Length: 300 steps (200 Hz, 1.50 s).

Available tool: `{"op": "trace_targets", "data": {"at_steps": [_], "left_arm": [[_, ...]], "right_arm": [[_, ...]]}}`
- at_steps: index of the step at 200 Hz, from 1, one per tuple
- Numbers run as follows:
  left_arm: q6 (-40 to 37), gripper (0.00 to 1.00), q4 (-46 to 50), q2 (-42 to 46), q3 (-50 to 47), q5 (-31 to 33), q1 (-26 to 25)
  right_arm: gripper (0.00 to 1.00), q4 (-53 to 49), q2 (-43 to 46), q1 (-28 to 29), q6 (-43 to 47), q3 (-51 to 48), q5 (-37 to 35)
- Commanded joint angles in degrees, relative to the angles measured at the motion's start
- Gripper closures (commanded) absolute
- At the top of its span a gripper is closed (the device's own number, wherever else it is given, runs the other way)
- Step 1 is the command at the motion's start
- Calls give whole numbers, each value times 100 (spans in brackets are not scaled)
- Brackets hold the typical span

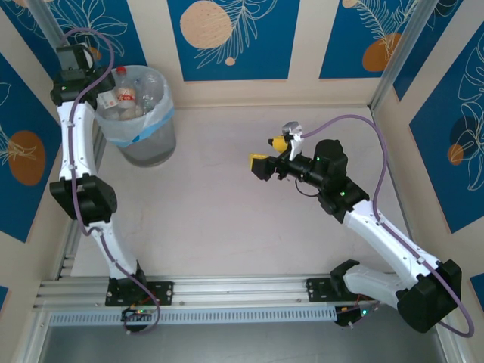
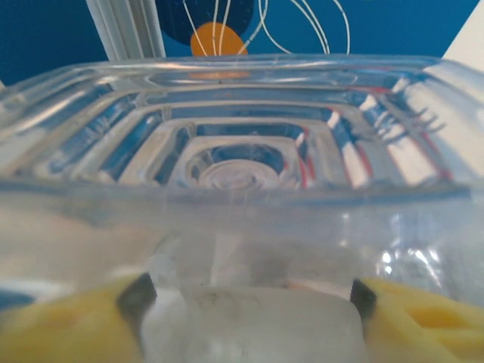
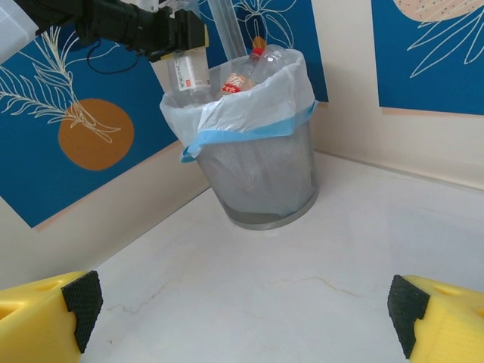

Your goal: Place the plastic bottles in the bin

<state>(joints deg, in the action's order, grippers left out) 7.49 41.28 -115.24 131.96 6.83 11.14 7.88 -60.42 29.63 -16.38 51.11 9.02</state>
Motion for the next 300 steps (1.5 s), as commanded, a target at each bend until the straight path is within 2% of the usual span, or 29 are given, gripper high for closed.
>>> {"op": "trace_targets", "data": {"at_steps": [1,42,71,100,158,186,210,248,271,300], "left_arm": [[-57,35,213,-161,216,-217,26],[28,29,392,-413,405,-720,28],[36,12,421,-484,541,-841,27],[42,1,364,-358,576,-929,21],[237,1,249,141,576,-1323,21],[604,1,138,443,387,-1766,6],[908,1,-486,1069,-498,-2016,-81],[1349,1,-2339,2565,-3063,-1977,-379],[1555,1,-3269,3311,-4555,-1829,-607],[1537,1,-4098,4007,-5975,-1717,-968]], "right_arm": [[1,-16,39,43,140,92,-58],[0,-39,-39,78,78,127,-75],[1,-105,-125,112,47,179,-75],[0,-158,-167,131,76,224,-101],[0,-140,-200,157,70,228,-188],[0,-108,-207,157,-1,195,-669],[0,-120,-165,136,-35,133,-1290],[0,-125,-16,-73,-152,-107,-2235],[1,-160,116,-422,-295,-329,-2682],[0,-150,328,-1073,-513,-650,-2794]]}}
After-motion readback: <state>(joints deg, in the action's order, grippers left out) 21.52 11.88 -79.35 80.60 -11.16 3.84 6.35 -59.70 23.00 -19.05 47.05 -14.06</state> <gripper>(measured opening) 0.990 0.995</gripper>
